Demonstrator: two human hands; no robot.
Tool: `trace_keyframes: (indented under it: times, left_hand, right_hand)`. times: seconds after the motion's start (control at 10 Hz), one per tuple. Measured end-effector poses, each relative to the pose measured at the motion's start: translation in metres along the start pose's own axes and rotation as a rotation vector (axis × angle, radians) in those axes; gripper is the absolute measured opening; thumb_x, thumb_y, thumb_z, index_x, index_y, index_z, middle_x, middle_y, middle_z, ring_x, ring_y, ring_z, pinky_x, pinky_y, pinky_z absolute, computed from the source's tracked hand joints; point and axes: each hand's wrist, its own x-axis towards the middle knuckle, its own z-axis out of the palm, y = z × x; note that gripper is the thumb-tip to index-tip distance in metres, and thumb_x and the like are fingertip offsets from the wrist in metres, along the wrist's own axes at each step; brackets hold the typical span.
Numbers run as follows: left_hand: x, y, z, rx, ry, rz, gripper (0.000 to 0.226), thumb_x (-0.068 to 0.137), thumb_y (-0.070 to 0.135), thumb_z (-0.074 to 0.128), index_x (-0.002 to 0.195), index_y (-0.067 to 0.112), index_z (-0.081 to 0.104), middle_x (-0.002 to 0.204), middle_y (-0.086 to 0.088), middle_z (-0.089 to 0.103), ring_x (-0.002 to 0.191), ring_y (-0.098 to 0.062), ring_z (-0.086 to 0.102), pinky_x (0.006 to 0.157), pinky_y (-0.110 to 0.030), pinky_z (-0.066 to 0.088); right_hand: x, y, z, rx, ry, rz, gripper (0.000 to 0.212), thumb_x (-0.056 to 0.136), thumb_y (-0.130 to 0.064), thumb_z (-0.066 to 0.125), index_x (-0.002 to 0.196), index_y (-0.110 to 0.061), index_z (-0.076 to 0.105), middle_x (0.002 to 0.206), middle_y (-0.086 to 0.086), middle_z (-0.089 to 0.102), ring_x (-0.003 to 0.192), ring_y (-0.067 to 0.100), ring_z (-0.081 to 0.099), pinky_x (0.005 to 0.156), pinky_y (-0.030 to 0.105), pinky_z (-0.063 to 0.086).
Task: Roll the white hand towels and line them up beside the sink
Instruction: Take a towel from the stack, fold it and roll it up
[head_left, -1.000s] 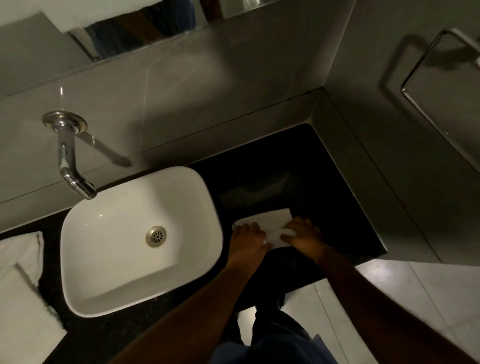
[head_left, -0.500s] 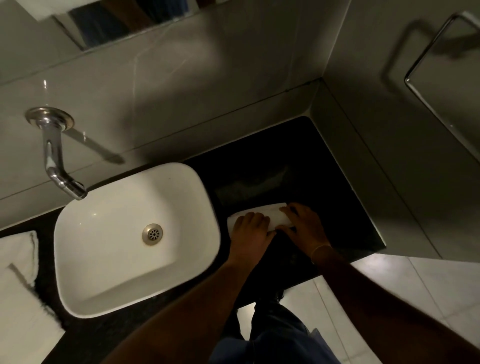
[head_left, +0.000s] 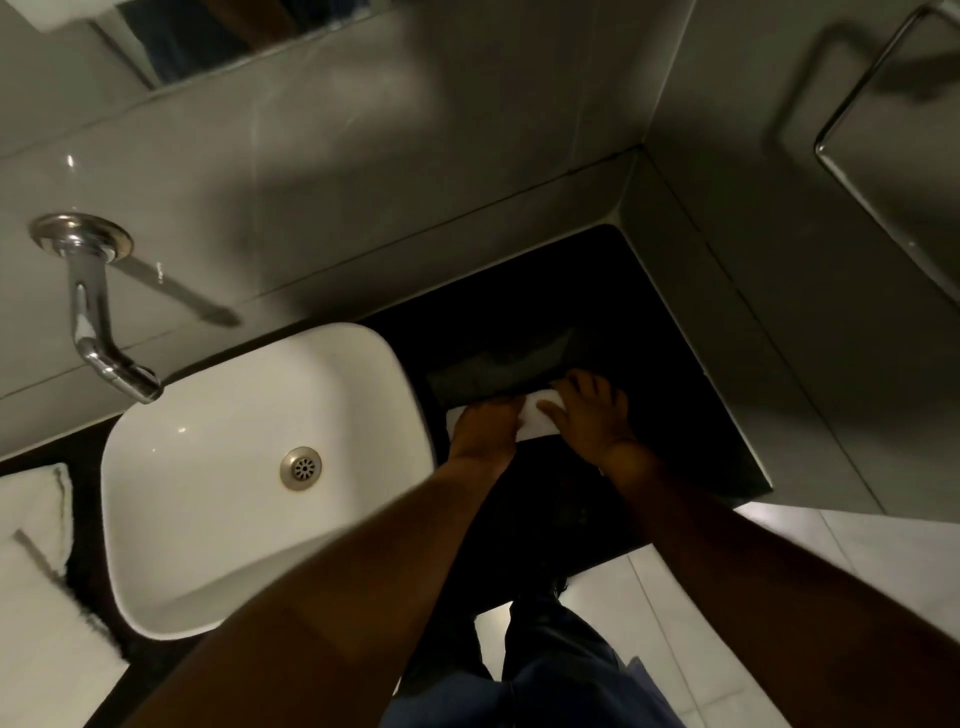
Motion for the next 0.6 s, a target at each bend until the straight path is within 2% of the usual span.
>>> trace_keyframes:
  times: [0.1, 0.2, 0.3, 0.4, 0.5, 0.6]
  left_hand:
    - [-0.005, -0.005, -0.007, 0.000, 0.024, 0.056, 0.038, 0.099, 0.016, 0.057, 0.137, 0.018, 0.056, 0.127, -0.010, 0.066, 0.114, -0.028, 0.062, 0.096, -0.040, 0.047]
    - [-0.005, -0.012, -0.004, -0.084, -0.037, 0.081, 0.037, 0.098, 0.014, 0.061, 0.135, 0.015, 0.060, 0.130, -0.009, 0.065, 0.119, -0.027, 0.059, 0.101, -0.038, 0.044]
    - [-0.005, -0.014, 0.004, -0.078, -0.114, 0.023, 0.030, 0.100, 0.021, 0.059, 0.129, 0.011, 0.062, 0.132, -0.012, 0.062, 0.126, -0.030, 0.054, 0.109, -0.036, 0.040]
    - [-0.022, -0.013, 0.010, -0.104, -0.058, 0.085, 0.064, 0.102, 0.021, 0.051, 0.159, 0.023, 0.022, 0.163, -0.004, 0.025, 0.143, -0.027, 0.025, 0.120, -0.035, 0.017]
    - [-0.058, -0.013, 0.010, -0.108, 0.136, 0.215, 0.076, 0.100, 0.016, 0.049, 0.161, 0.025, 0.004, 0.168, -0.002, 0.007, 0.152, -0.022, 0.013, 0.124, -0.040, 0.013]
    - [-0.091, -0.017, 0.010, -0.003, 0.154, 0.315, 0.073, 0.099, 0.019, 0.045, 0.161, 0.022, 0.006, 0.168, -0.002, 0.012, 0.154, -0.017, 0.006, 0.124, -0.044, 0.014]
  right_hand:
    - [-0.007, -0.010, -0.006, 0.060, 0.052, -0.211, 0.046, 0.098, -0.041, 0.045, 0.138, -0.021, 0.054, 0.139, 0.011, 0.054, 0.125, 0.037, 0.053, 0.100, 0.052, 0.045]
    - [-0.027, -0.009, 0.002, 0.031, 0.001, -0.335, 0.067, 0.090, -0.050, 0.061, 0.146, -0.015, 0.047, 0.145, 0.009, 0.050, 0.133, 0.031, 0.047, 0.106, 0.047, 0.044]
    - [-0.043, 0.001, 0.019, -0.063, -0.066, -0.345, 0.079, 0.086, -0.053, 0.060, 0.152, -0.018, 0.036, 0.151, 0.008, 0.044, 0.134, 0.031, 0.045, 0.103, 0.046, 0.048]
    - [-0.042, -0.004, 0.024, 0.018, -0.039, -0.280, 0.063, 0.084, -0.045, 0.051, 0.140, -0.018, 0.046, 0.136, 0.014, 0.058, 0.115, 0.037, 0.060, 0.084, 0.049, 0.057]
    - [-0.043, -0.014, 0.030, 0.013, 0.027, -0.235, 0.061, 0.074, -0.038, 0.068, 0.131, -0.021, 0.052, 0.127, 0.013, 0.063, 0.105, 0.036, 0.064, 0.076, 0.043, 0.059]
    - [-0.043, -0.013, 0.033, 0.024, 0.014, -0.222, 0.073, 0.068, -0.037, 0.081, 0.132, -0.024, 0.048, 0.128, 0.009, 0.059, 0.103, 0.034, 0.065, 0.071, 0.043, 0.058]
